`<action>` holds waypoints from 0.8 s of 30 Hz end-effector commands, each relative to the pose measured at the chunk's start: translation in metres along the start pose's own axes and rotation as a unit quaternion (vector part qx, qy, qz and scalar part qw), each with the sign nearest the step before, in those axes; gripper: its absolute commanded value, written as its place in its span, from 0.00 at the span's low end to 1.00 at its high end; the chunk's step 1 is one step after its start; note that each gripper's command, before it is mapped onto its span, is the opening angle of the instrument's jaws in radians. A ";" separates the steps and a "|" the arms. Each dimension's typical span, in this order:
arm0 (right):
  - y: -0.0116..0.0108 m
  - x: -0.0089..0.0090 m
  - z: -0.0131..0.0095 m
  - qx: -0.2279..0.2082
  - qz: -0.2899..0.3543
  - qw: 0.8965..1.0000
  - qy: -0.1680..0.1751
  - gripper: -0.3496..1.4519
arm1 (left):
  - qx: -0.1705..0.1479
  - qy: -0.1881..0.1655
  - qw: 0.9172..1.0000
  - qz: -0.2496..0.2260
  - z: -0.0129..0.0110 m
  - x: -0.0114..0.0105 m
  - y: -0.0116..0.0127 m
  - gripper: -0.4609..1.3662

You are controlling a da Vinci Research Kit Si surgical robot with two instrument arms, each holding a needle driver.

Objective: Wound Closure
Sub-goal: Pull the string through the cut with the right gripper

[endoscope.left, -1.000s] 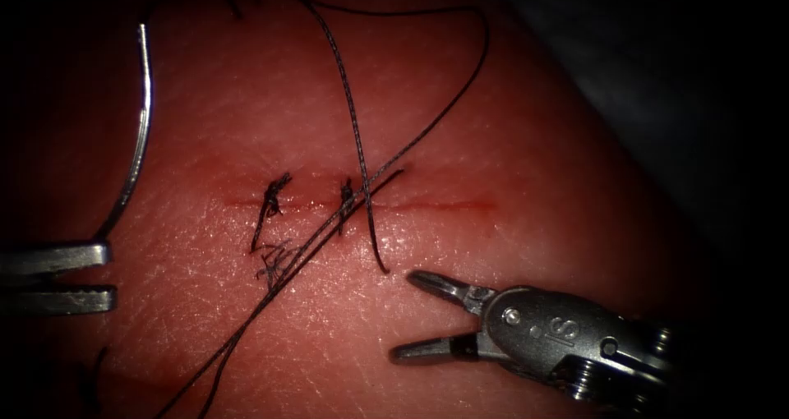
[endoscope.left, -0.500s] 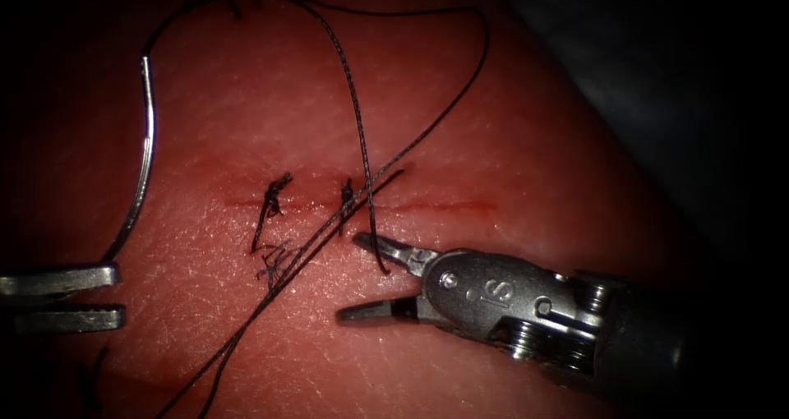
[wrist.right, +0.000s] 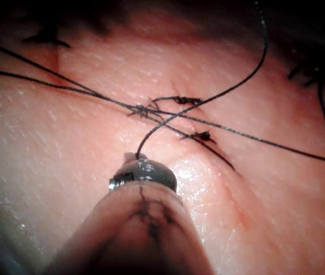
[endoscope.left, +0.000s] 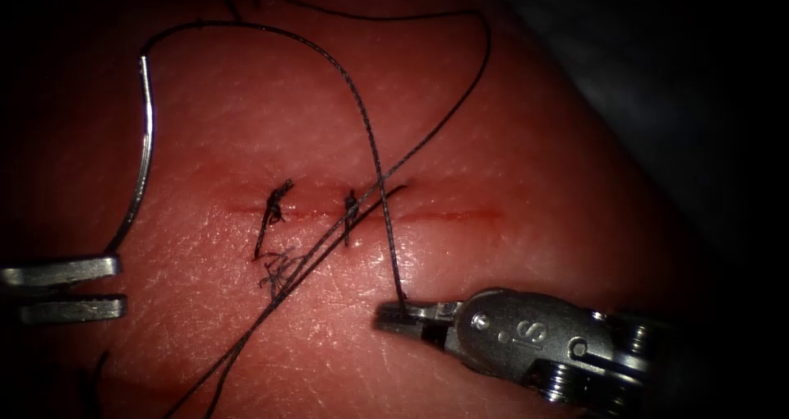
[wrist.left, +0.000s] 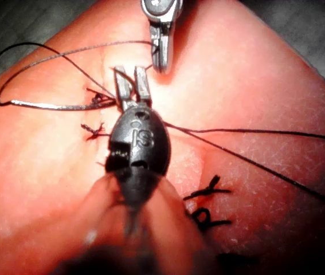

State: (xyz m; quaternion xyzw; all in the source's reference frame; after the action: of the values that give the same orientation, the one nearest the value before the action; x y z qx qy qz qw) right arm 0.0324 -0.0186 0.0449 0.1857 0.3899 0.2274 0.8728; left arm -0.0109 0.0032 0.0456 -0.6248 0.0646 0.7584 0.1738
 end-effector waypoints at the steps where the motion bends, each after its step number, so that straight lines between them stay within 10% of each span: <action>1: -0.0009 0.0000 0.0000 -0.001 -0.001 1.000 0.000 0.00 | -0.001 0.000 1.000 -0.002 0.0001 -0.0003 0.0001 0.06; 18: -0.0179 0.0042 0.0015 0.032 -0.014 0.999 -0.003 0.00 | 0.001 0.000 1.000 -0.006 0.0002 -0.0018 0.0008 0.06; 24: -0.0206 0.0067 0.0025 0.038 -0.012 0.999 -0.003 0.00 | 0.000 0.000 1.000 -0.005 -0.0003 -0.0019 0.0008 0.06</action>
State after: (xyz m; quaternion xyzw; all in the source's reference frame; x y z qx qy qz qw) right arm 0.0439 -0.0321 0.0318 0.2170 0.3971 0.1996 0.8691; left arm -0.0105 0.0019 0.0473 -0.6242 0.0625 0.7577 0.1799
